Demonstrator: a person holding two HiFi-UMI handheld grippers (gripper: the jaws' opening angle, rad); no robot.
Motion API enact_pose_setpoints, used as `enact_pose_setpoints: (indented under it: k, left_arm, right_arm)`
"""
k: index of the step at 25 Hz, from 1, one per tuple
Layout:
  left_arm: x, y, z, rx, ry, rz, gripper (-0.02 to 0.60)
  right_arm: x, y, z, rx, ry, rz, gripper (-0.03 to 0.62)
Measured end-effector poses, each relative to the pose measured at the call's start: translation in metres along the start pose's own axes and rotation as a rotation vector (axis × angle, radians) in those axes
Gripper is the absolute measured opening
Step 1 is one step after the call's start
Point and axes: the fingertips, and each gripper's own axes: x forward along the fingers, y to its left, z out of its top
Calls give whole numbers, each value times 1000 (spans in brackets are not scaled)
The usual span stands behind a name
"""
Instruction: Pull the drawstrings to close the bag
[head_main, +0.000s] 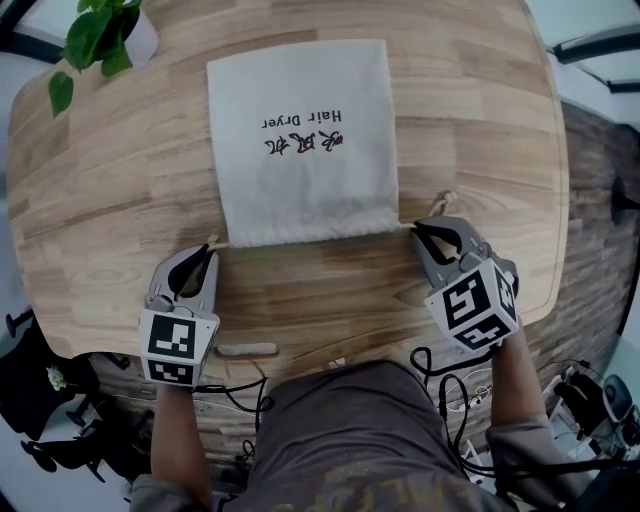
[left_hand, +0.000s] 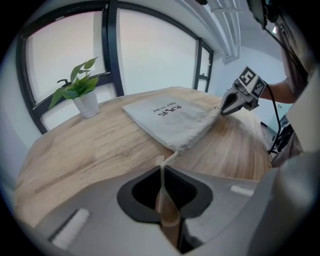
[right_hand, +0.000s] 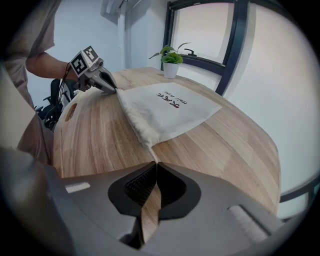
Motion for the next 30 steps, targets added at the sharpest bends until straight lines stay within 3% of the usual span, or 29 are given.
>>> enact_pose_setpoints:
  k: [2, 10, 17, 23, 26, 30]
  left_arm:
    - [-2, 9, -1, -40, 2, 13, 26]
    - [-12, 34, -17, -71, 29, 74, 6]
    - [-9, 29, -14, 67, 4, 94, 14]
    - [-14, 21, -15, 62, 4, 52, 263]
    - [-19, 11, -20, 113, 34, 39, 284]
    - [-28, 2, -7, 158, 11, 40, 287]
  right_arm:
    - [-1, -1, -5, 11, 12, -1, 37]
    - [-9, -1, -20, 32, 35, 15, 37]
    - [-4, -3, -14, -7, 44, -10, 40]
    - [-4, 8, -9, -7, 26, 29, 91]
    - [-7, 22, -9, -13, 38, 85, 188]
    - [-19, 26, 6, -42, 4, 77, 207]
